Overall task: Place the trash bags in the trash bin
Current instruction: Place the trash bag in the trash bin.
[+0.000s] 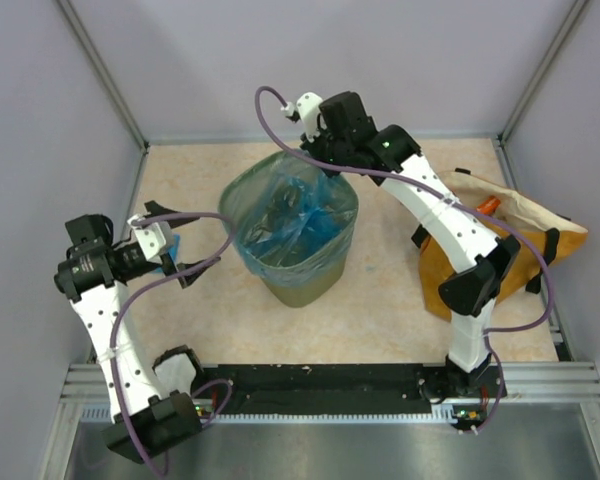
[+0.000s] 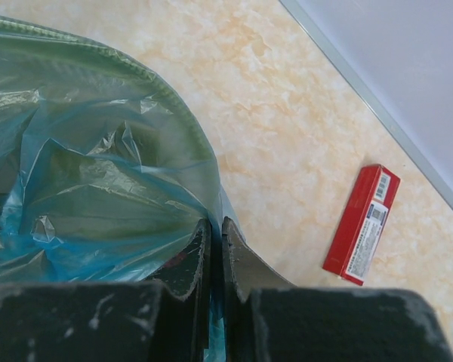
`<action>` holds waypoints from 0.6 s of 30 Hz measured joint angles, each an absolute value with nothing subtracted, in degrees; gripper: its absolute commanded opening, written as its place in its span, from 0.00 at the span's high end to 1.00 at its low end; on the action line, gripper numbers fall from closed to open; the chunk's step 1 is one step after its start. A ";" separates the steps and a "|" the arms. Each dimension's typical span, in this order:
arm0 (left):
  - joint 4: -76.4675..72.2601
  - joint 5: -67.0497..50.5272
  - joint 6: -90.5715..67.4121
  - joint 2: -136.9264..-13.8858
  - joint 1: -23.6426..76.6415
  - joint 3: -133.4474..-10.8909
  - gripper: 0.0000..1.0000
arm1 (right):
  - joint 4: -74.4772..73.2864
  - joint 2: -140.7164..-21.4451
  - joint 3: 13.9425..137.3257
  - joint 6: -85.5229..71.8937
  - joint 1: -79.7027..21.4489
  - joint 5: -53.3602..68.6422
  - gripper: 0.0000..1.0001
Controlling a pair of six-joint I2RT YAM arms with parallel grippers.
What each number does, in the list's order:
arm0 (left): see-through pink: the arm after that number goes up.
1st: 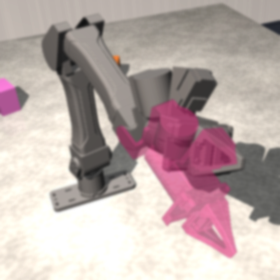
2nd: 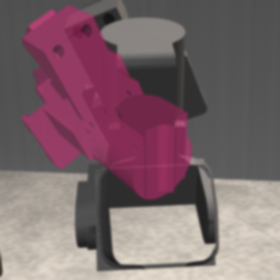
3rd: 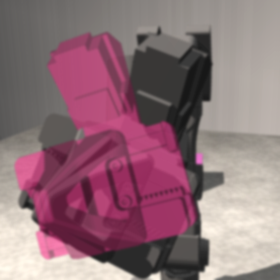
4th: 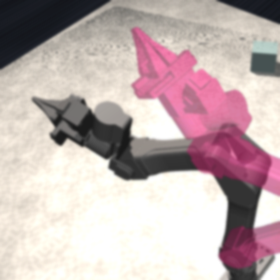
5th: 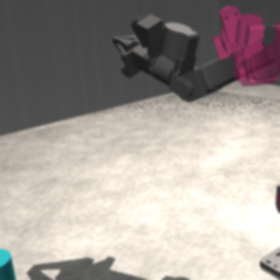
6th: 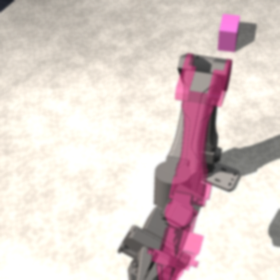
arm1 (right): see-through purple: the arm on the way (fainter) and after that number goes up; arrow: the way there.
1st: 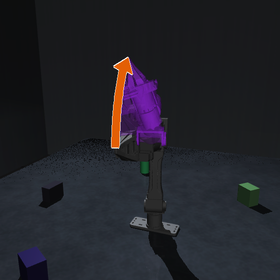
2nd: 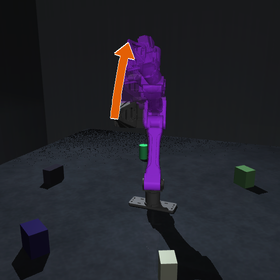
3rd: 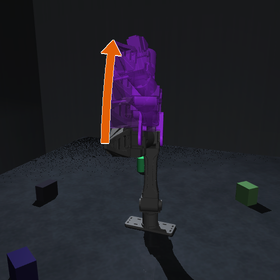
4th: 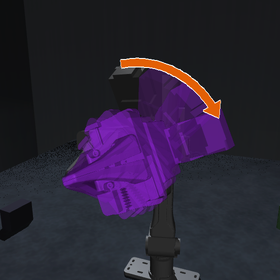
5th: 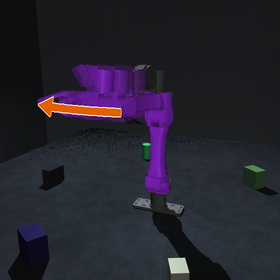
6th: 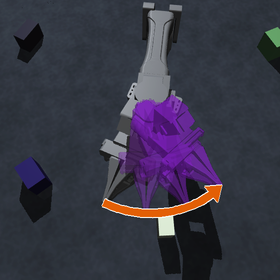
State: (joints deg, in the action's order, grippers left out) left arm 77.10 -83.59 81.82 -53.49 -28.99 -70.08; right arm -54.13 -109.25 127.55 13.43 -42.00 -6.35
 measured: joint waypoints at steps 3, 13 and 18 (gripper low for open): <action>72.71 -83.74 75.42 -54.68 -26.41 -66.83 0.01 | -54.04 -109.25 127.61 14.00 -40.99 -6.33 1.00; 49.17 -83.79 53.78 -62.19 -19.44 -63.79 0.01 | -53.01 -108.99 126.63 17.21 -36.60 -2.13 1.00; 22.90 -80.16 33.76 -61.63 -13.56 -56.53 0.01 | -52.18 -108.05 124.31 20.18 -33.39 4.49 1.00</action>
